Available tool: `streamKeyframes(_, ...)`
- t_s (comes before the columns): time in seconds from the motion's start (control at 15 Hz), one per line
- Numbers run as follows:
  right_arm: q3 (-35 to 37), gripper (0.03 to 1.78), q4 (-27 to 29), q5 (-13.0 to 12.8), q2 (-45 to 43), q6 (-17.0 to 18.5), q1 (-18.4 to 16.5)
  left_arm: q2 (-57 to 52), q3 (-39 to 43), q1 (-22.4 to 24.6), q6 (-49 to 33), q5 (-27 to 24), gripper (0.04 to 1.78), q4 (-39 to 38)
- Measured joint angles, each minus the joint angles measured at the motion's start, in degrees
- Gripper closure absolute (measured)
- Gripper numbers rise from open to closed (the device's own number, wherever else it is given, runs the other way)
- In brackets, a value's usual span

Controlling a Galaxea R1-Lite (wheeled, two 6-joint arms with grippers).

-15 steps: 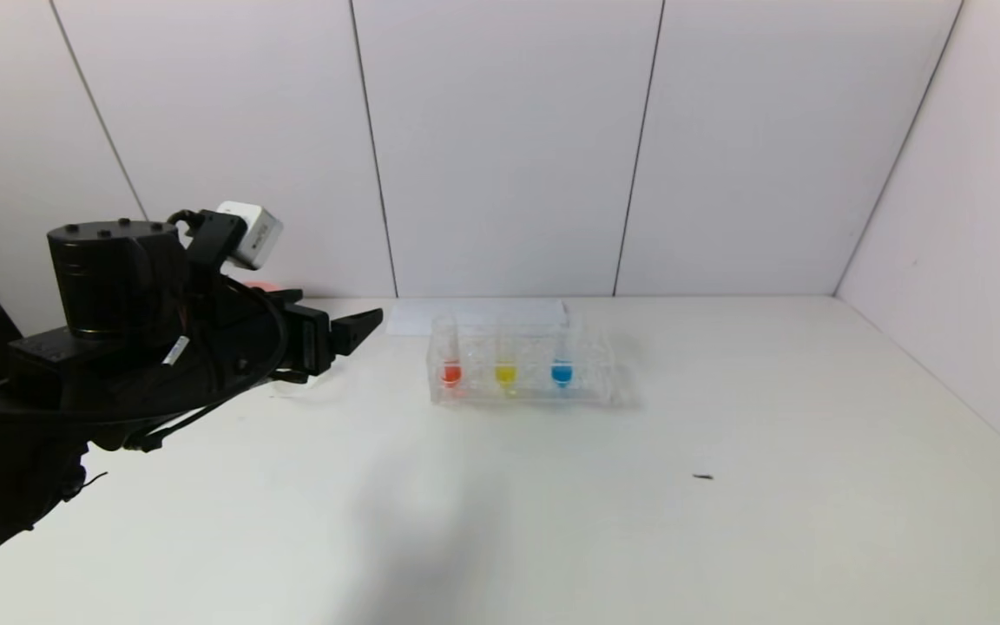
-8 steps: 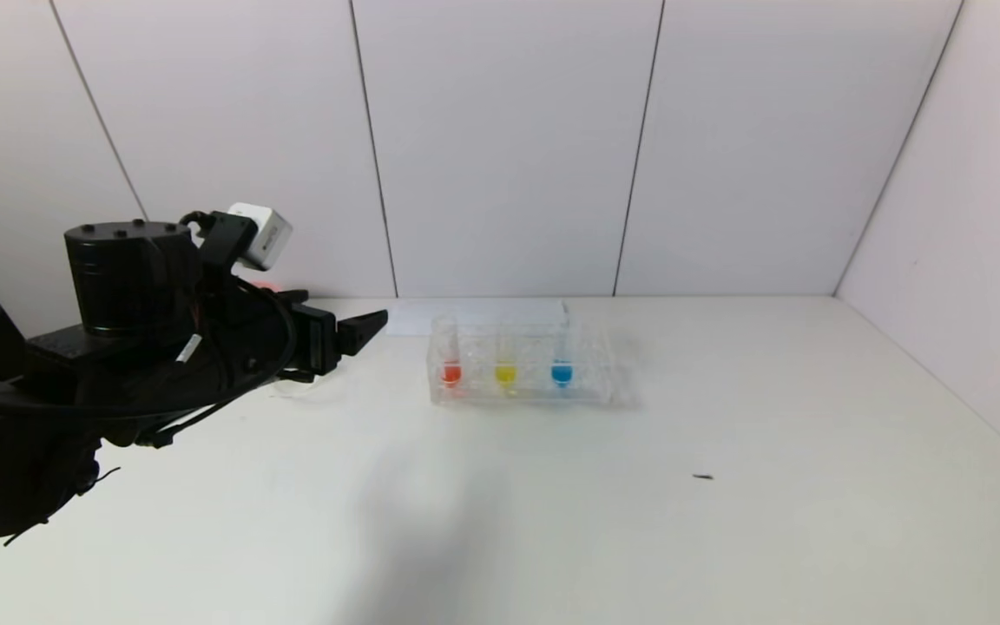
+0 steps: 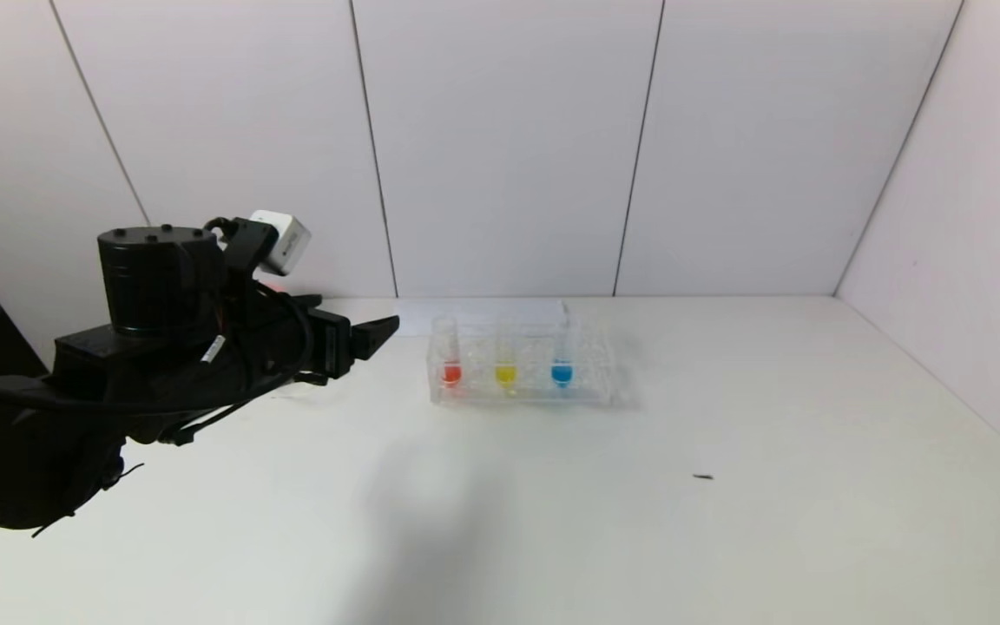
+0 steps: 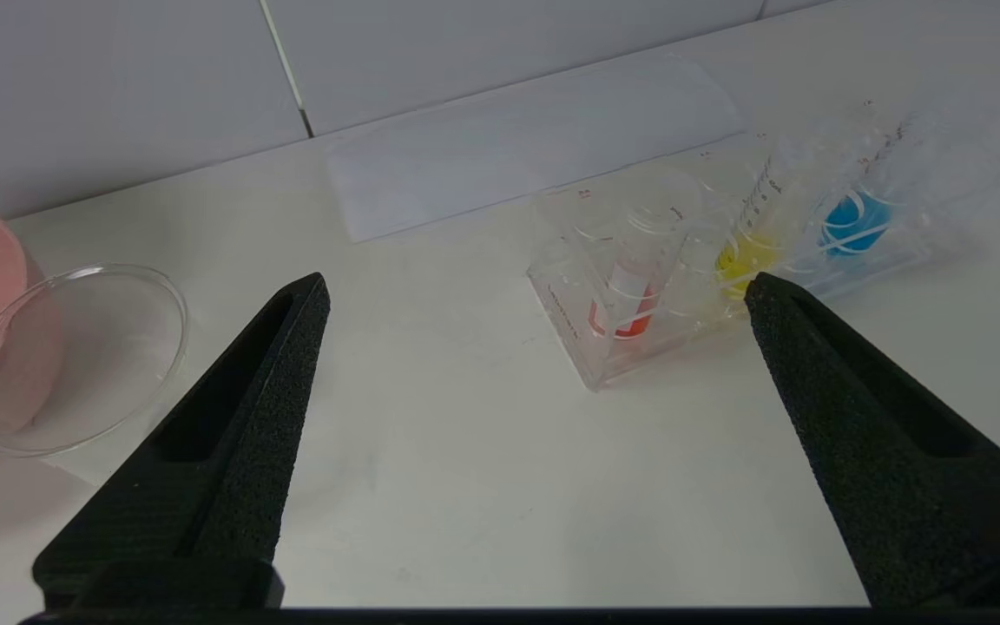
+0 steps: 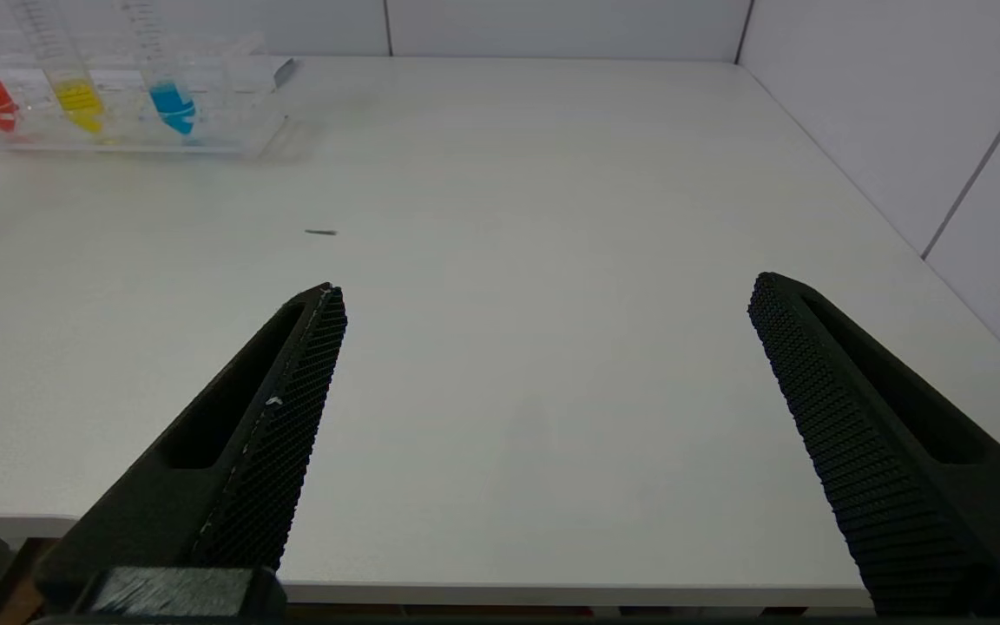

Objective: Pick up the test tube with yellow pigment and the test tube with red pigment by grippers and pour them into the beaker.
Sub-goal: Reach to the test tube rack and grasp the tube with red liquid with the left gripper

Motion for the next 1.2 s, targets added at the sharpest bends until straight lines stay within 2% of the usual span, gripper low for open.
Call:
streamKeyframes(0.33,0.00,0.11,0.00,0.00,0.00,-0.02,0.00,4.68,-1.68,-0.91,-0.07,0.34,0.13,-1.93)
streamKeyframes(0.73,0.00,0.11,0.00,0.00,0.00,-0.02,0.00,10.78,0.15,-4.17,-0.07,4.22,0.13,-14.99)
streamKeyframes(1.2,0.00,0.11,0.00,0.00,0.00,-0.02,0.00,13.17,0.83,-7.19,-0.07,5.80,0.13,-15.48)
